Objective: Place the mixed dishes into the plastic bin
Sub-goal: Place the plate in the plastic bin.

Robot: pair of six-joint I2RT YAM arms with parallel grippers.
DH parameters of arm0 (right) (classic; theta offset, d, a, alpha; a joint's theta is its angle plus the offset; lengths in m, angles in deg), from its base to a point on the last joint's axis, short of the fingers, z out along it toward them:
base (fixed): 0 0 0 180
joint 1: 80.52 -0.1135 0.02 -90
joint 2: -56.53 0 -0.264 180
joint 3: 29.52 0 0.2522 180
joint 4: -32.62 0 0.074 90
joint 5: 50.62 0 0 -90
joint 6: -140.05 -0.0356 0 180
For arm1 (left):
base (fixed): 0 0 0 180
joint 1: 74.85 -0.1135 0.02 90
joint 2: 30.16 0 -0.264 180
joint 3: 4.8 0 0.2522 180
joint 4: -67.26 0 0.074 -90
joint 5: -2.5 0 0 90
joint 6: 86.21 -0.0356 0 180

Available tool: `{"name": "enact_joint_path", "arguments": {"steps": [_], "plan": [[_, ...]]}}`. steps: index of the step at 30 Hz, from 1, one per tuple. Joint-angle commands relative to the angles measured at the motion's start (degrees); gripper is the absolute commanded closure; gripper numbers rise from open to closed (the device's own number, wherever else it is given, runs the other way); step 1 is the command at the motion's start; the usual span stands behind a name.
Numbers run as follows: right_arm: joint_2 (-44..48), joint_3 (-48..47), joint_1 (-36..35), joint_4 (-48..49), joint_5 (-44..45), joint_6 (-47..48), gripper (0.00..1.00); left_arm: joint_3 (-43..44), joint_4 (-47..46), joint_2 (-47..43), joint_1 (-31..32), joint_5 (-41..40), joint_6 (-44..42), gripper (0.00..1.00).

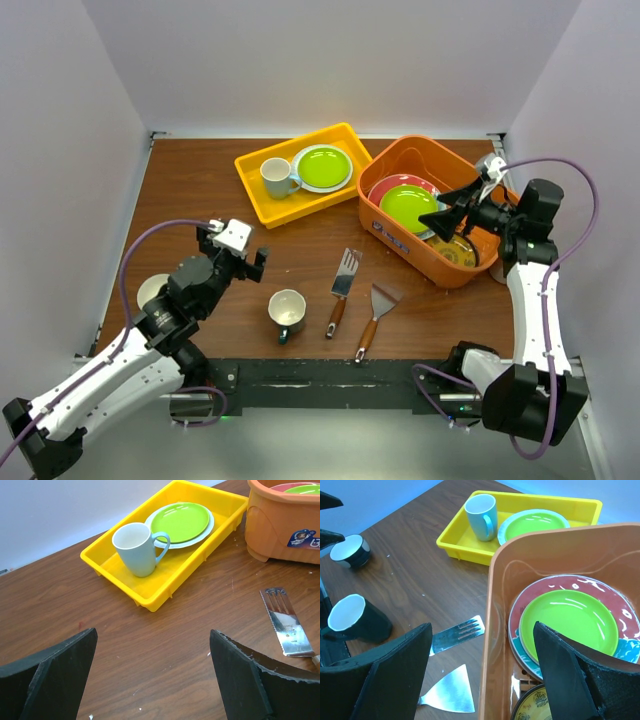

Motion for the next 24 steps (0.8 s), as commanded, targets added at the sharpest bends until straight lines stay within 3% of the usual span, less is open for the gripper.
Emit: {"name": "enact_joint_path", "arguments": {"steps": [1, 9, 24], "plan": [[1.11, 0.59, 0.29, 0.92, -3.21, 1.72, 0.14, 0.38, -1.71, 0.16, -0.40, 0.74, 0.78, 0.00], [1.54, 0.68, 0.29, 0.39, -3.21, 2.33, 0.14, 0.91, -0.65, -0.10, -0.40, 2.93, 3.33, 0.00], [2.86, 0.86, 0.29, 0.30, -4.35, 2.86, 0.14, 2.92, 3.04, -3.00, -0.40, 14.27, 20.64, 0.00]]}}
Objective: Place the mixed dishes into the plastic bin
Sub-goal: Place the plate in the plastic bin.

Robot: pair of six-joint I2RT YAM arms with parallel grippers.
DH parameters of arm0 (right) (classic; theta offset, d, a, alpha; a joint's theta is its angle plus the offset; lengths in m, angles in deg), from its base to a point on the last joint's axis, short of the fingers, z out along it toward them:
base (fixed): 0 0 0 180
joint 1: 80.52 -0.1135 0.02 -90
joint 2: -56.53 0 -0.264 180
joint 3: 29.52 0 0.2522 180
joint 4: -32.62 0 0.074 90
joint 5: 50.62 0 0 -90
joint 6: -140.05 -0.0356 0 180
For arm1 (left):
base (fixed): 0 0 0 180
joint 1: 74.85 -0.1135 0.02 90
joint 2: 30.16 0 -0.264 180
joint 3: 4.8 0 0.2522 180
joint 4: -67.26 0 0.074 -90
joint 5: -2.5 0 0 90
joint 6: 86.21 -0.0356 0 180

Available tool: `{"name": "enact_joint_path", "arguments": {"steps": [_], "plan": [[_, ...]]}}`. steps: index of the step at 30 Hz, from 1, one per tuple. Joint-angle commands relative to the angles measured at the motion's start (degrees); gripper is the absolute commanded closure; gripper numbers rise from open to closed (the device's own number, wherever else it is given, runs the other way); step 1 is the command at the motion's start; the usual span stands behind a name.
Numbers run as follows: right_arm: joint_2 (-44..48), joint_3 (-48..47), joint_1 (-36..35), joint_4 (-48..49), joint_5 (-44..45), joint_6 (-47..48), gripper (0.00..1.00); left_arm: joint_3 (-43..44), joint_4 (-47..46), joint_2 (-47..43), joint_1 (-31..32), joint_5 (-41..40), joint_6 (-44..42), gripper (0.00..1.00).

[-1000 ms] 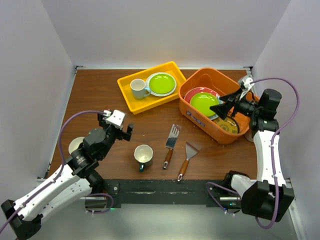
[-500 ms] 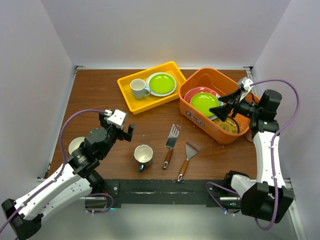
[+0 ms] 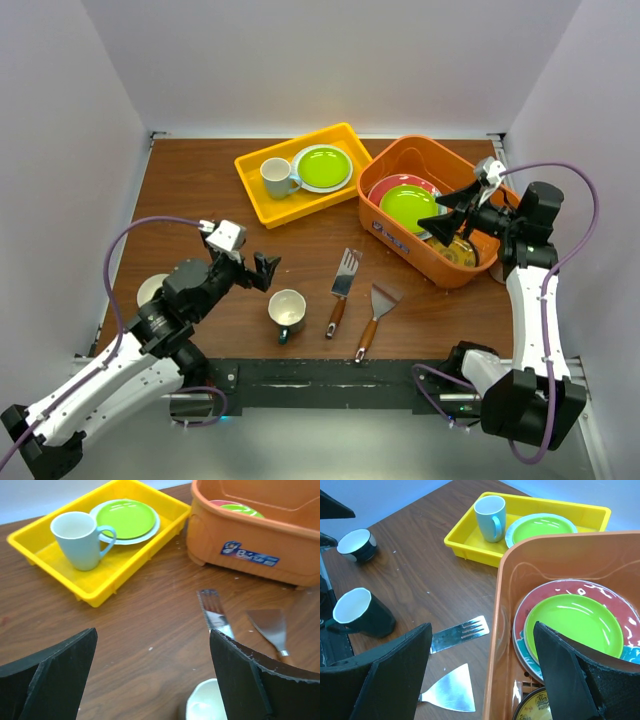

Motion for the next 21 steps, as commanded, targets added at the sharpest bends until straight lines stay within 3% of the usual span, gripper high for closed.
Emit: {"name": "enact_joint_path", "arguments": {"steps": [1, 21], "plan": [[1.44, -0.04, 0.18, 0.37, -1.99, 1.20, 0.14, 3.06, 0.96, -0.79, -0.24, 5.53, 8.20, 0.00], [2.41, -0.13, 0.18, -0.07, -3.75, 1.29, 0.13, 4.11, 5.71, -1.32, -0.24, 11.87, 20.08, 0.00]]}}
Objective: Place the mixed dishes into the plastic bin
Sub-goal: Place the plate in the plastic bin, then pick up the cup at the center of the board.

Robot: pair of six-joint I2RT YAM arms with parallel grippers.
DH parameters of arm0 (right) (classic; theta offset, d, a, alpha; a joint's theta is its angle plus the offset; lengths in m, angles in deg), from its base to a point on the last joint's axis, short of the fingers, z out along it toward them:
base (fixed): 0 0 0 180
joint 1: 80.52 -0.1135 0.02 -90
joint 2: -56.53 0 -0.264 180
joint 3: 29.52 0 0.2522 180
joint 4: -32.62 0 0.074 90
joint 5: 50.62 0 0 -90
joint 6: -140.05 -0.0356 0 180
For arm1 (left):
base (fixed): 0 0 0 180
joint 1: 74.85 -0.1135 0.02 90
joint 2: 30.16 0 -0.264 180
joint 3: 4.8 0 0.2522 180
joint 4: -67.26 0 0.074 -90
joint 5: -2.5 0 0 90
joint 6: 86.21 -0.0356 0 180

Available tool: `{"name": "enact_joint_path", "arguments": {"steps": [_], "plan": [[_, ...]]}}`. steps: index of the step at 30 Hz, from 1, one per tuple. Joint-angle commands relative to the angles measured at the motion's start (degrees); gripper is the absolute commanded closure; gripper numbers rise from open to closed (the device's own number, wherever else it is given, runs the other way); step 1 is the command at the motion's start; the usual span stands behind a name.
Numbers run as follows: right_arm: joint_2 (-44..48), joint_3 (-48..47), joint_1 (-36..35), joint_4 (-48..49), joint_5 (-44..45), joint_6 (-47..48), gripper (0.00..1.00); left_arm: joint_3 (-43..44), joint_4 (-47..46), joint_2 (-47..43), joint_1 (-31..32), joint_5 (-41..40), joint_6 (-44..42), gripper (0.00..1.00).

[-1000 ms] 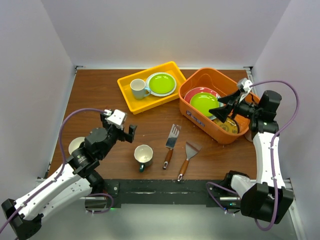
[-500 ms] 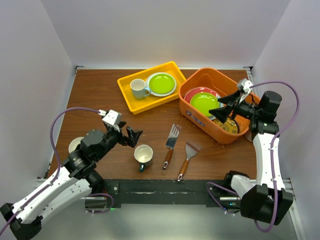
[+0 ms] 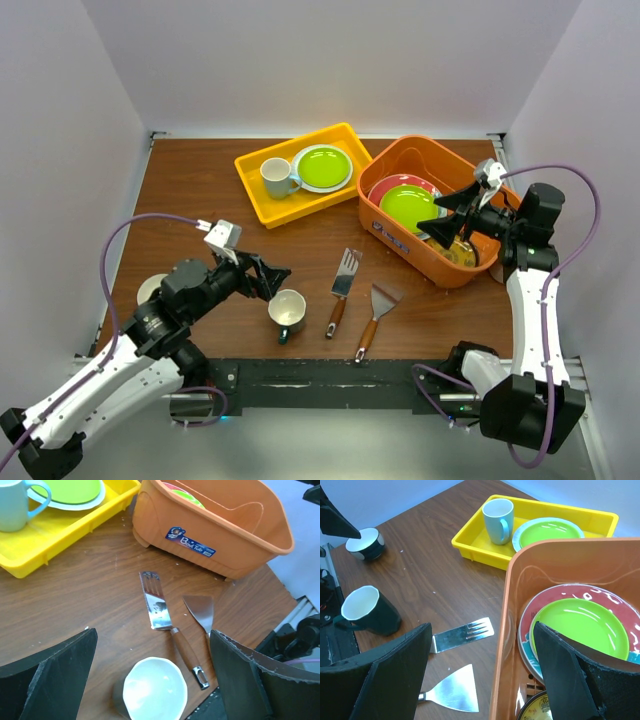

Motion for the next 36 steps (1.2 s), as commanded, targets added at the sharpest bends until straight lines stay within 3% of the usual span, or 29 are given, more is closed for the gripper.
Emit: {"name": "enact_joint_path", "arguments": {"steps": [1, 19, 29, 36], "plan": [[1.42, -0.13, 0.13, 0.54, -1.78, 1.00, 0.13, 2.85, 0.71, 0.21, -0.24, 1.55, 2.71, 0.00], [0.55, 0.22, 0.13, 0.89, -1.61, 1.18, 0.13, 5.75, 9.15, 8.29, -0.16, 1.99, 2.53, 0.00], [0.28, -0.04, 0.13, -0.69, -1.78, 3.37, 0.13, 9.88, 13.01, 12.78, -0.16, 0.24, -2.12, 0.05], [0.37, -1.00, 0.14, -3.94, -1.70, 6.18, 0.13, 14.88, 14.68, 20.50, -0.07, -3.11, -7.75, 0.05]]}}
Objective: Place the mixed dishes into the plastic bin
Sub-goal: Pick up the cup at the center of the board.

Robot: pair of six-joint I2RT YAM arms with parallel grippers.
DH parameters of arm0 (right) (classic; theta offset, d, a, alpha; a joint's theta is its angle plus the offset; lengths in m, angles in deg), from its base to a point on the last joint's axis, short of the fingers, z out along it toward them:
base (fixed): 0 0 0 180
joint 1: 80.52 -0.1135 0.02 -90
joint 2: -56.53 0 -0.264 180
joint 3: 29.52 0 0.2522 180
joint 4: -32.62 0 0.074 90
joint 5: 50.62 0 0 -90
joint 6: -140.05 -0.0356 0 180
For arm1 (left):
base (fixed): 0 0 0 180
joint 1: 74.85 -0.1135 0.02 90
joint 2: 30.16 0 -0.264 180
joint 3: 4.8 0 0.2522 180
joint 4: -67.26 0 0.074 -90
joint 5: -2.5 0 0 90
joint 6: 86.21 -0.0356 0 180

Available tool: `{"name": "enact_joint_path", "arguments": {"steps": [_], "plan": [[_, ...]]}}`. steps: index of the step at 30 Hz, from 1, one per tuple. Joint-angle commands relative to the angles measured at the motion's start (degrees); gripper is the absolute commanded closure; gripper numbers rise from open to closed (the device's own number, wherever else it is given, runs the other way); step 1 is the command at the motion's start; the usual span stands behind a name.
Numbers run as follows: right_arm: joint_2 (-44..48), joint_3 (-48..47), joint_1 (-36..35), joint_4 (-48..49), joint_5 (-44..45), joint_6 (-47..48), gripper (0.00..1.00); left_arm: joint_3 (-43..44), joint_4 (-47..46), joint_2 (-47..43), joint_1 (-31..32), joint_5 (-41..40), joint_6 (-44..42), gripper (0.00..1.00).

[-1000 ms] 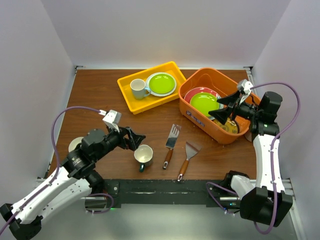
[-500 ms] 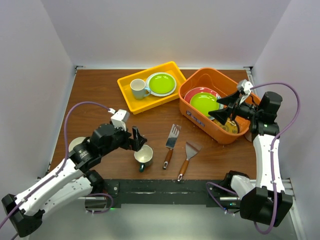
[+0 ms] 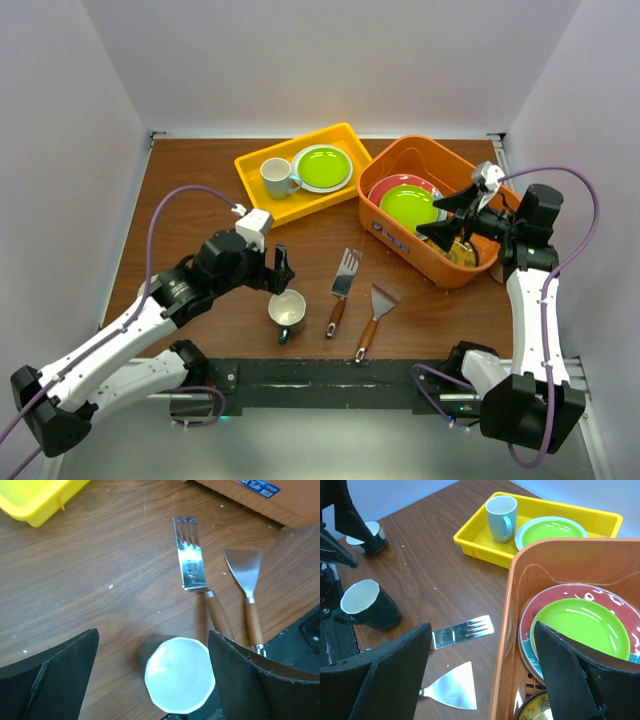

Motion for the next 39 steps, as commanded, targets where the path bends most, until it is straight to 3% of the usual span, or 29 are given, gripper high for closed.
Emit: {"name": "enact_joint_path", "arguments": {"steps": [1, 14, 21, 32, 39], "plan": [[0.33, -1.05, 0.13, -1.95, -0.65, 3.28, 0.13, 5.81, 1.57, 4.62, -0.07, -2.10, -5.63, 0.05], [-1.43, -3.16, 0.05, -8.02, 1.99, 8.91, 0.13, 11.54, 10.09, 11.92, -0.07, 8.62, -14.86, 0.13], [-1.52, -3.16, 0.05, -8.28, 2.43, 9.26, 0.13, 11.19, 12.82, 15.17, 0.55, 10.20, -12.40, 0.32], [-2.13, -3.16, 0.05, -8.81, 2.69, 9.79, 0.13, 10.84, 15.64, 22.99, 5.82, 3.09, -9.24, 0.48], [-2.22, -3.34, 0.05, -8.99, 2.26, 9.96, 0.13, 9.96, 15.64, 25.72, 6.87, 0.19, -8.10, 0.71]]}}
